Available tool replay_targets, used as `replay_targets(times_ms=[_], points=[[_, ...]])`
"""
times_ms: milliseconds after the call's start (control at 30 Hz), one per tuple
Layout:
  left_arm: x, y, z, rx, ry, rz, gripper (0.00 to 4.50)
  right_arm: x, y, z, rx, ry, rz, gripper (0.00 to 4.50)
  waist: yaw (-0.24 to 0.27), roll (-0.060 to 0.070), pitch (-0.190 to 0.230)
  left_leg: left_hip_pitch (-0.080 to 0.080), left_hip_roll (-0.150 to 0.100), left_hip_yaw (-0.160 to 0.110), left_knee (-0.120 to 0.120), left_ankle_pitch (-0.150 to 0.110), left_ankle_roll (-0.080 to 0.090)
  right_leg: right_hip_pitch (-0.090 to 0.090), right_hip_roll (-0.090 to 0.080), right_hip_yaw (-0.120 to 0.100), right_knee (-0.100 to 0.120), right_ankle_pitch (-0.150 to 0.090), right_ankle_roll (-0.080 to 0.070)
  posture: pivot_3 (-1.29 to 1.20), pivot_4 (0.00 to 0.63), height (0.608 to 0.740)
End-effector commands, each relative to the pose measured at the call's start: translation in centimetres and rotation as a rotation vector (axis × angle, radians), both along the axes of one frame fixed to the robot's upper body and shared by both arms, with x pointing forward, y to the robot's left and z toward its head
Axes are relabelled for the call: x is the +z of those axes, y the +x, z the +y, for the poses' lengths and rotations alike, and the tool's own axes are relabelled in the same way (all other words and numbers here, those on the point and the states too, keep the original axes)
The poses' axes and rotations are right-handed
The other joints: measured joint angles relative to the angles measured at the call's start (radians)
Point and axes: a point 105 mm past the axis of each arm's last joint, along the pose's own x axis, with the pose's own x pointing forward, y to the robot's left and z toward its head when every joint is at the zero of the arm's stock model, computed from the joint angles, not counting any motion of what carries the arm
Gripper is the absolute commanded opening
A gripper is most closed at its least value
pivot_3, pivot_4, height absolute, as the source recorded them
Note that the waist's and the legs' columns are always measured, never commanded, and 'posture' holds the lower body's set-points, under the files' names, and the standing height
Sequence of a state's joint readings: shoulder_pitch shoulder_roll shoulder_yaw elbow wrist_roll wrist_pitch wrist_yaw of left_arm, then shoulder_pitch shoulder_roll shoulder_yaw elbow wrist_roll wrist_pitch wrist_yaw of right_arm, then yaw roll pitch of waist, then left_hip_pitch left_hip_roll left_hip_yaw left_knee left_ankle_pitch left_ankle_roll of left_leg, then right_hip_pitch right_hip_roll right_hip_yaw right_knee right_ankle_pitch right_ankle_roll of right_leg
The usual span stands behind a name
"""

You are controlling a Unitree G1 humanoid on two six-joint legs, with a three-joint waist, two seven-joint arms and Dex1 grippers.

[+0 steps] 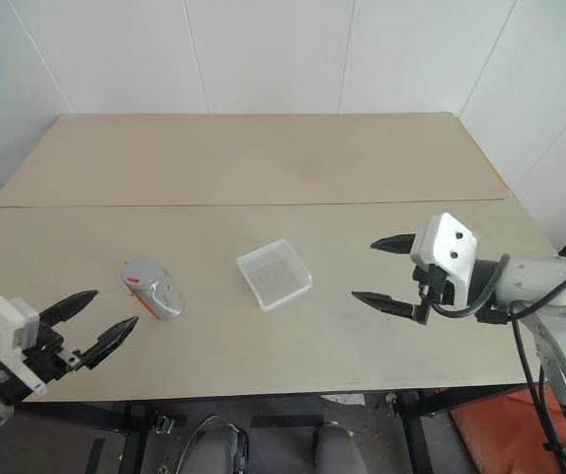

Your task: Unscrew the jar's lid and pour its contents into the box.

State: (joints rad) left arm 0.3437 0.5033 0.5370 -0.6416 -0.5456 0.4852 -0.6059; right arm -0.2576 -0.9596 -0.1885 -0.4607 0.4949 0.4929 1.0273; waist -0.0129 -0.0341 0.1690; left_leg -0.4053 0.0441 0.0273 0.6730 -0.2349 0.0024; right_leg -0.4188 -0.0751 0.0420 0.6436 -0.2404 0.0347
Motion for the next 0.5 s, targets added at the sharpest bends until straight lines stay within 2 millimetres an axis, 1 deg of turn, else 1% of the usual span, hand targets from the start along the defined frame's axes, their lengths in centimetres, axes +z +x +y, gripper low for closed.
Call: replay_targets(times_ms=[33, 200, 500], points=[[-0.2, 0.8, -1.6, 0.052, 0.001, -0.027, 4.47, 0.6, -0.2, 0.5, 0.048, -0.004, -0.031, 4.50, 0.002, 0.000, 0.000, 0.000, 0.000, 0.000, 0.000, 0.000, 0.000, 0.000, 0.000, 0.000, 0.000, 0.000, 0.000, 0.00, 0.150, 0.740], [-1.1, 1.3, -3.6, 0.016, -0.060, -0.021, 4.47, 0.8, -0.1, 0.8, 0.056, -0.008, -0.043, 4.50, 0.001, 0.000, 0.000, 0.000, 0.000, -0.001, 0.000, 0.000, 0.000, 0.000, 0.000, 0.000, 0.000, 0.000, 0.000, 0.00, 0.150, 0.740], [-1.8, 3.9, -3.5, 0.092, -0.069, -0.076, 4.47, 1.1, -0.5, 0.7, 0.059, -0.016, -0.059, 4.50, 0.001, 0.000, 0.000, 0.000, -0.001, -0.001, 0.000, 0.000, 0.000, 0.001, 0.000, 0.000, 0.000, 0.000, 0.000, 0.00, 0.150, 0.740]])
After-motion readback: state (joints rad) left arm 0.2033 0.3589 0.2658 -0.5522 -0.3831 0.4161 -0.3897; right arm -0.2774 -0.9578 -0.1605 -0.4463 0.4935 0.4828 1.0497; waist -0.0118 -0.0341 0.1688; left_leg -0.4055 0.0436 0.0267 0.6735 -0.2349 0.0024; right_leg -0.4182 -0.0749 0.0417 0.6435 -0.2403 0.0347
